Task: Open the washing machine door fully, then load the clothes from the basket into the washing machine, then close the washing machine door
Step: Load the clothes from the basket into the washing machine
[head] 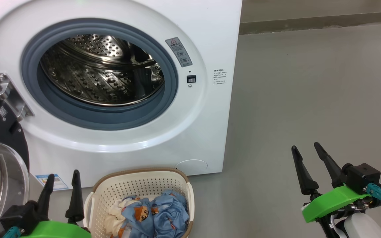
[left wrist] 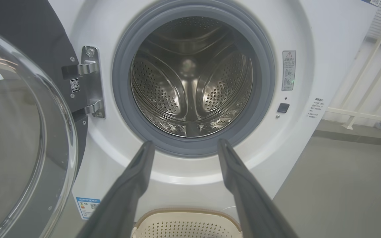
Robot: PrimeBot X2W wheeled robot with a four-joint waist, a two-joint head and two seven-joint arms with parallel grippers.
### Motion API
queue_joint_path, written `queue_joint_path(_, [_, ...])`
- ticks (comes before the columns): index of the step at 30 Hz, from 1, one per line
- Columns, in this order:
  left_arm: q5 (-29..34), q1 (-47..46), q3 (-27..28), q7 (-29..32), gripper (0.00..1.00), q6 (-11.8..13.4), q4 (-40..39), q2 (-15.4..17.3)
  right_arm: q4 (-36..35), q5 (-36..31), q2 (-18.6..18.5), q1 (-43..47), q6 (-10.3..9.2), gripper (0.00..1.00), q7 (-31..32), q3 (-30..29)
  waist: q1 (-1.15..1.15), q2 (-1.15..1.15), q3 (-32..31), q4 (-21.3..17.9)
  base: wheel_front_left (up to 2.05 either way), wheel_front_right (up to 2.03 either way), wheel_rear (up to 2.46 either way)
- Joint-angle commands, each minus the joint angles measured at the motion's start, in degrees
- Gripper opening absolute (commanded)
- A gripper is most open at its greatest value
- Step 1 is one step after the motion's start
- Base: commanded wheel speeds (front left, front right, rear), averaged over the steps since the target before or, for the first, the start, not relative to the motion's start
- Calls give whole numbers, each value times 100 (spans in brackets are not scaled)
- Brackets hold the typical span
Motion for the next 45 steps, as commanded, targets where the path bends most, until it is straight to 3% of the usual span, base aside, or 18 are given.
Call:
queue_joint_path(1, [-35,-141,195,-25,100,18,-177,167,-141,-31,-46,-117,33,100,-71,85,0,0,1,4,14,-14,0])
queue_joint_path(45, [-50,-202,197,-98,100,32,-97,193,-139,-66,11,-138,33,100,-71,41,0,0,71,4,0,0,0])
